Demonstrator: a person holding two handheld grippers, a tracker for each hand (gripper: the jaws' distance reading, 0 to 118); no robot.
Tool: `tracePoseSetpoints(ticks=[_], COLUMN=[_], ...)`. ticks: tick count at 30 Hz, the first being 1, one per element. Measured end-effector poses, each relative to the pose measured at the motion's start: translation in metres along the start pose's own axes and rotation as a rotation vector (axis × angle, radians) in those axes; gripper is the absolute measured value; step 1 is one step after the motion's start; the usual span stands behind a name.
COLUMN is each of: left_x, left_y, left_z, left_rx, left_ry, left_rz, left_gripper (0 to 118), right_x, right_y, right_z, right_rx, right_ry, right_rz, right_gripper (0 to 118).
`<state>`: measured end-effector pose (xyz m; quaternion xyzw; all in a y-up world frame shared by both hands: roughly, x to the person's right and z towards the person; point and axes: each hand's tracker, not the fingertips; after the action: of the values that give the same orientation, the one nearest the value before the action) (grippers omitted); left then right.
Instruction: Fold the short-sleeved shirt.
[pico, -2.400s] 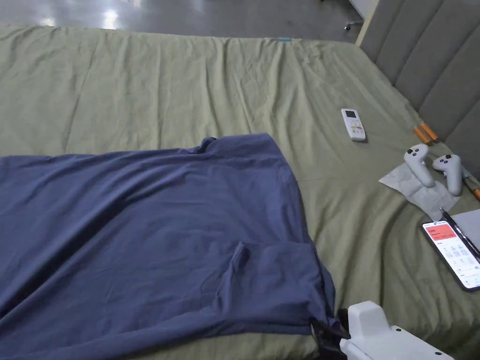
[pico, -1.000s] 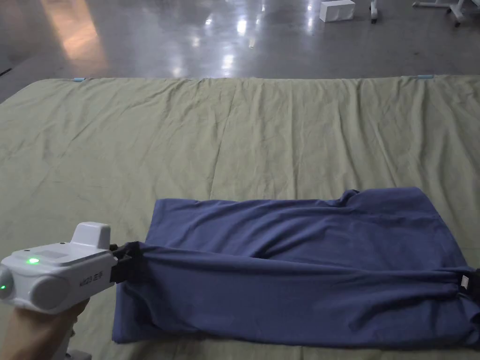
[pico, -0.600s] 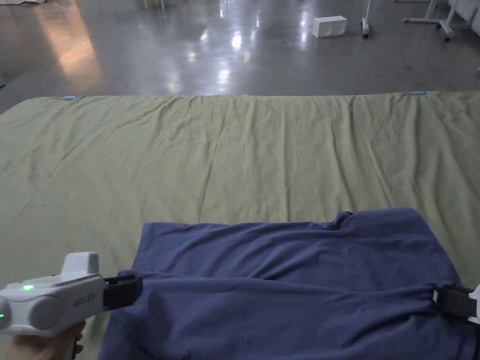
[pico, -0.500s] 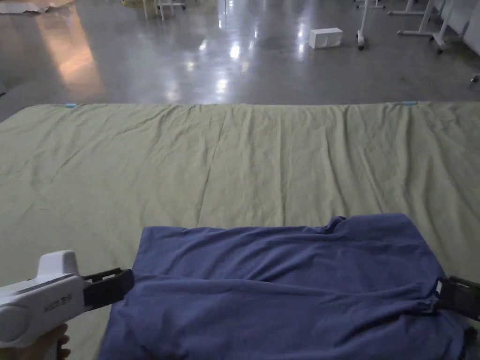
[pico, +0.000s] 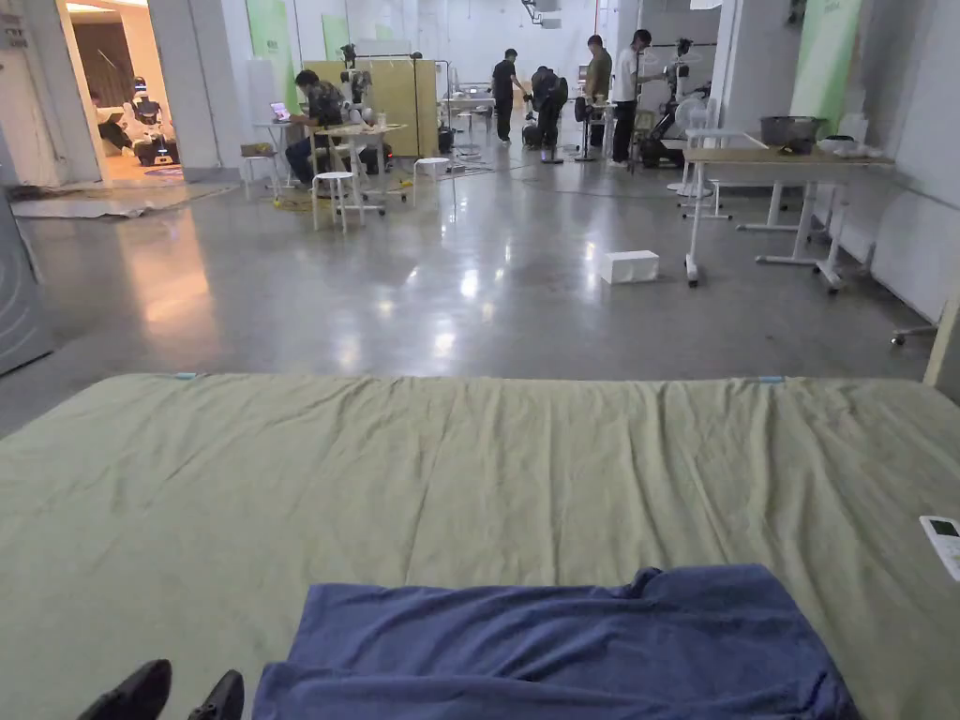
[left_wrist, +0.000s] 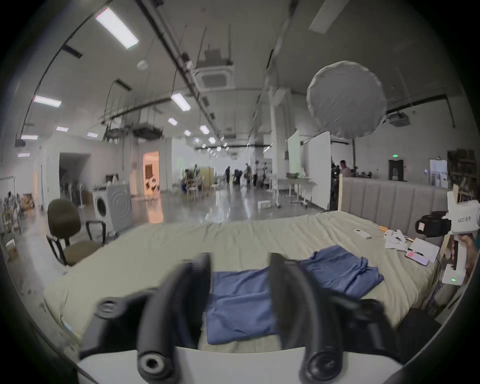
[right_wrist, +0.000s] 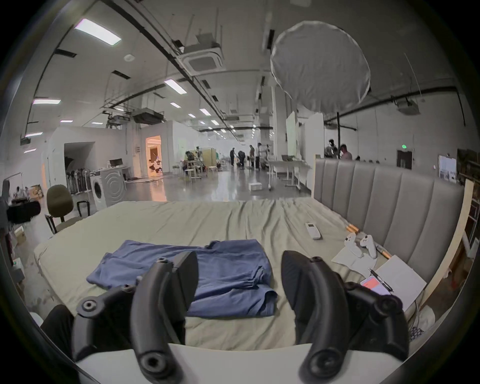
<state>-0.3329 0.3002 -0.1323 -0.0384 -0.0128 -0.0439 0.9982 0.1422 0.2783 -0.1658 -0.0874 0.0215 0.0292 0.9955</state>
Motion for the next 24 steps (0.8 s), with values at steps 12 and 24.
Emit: tracePoseSetpoints(ticks=[12,24], left_x=[0.029,-0.009], left_y=[0.016,-0.003], left_z=[0.013,-0.02], left_rx=[-0.03,-0.202], left_ry=[-0.05,-0.084], left_rz=[0.005,0.19], left_gripper=[0,0], right_x=[-0.02,-0.029], right_y=[0.007,-0.001], right_z=[0.014,-0.001], right_rx=[-0.022,-0.078], right_ry=[0.021,0.068], right_rz=[-0.002,-0.005], right_gripper=[0,0])
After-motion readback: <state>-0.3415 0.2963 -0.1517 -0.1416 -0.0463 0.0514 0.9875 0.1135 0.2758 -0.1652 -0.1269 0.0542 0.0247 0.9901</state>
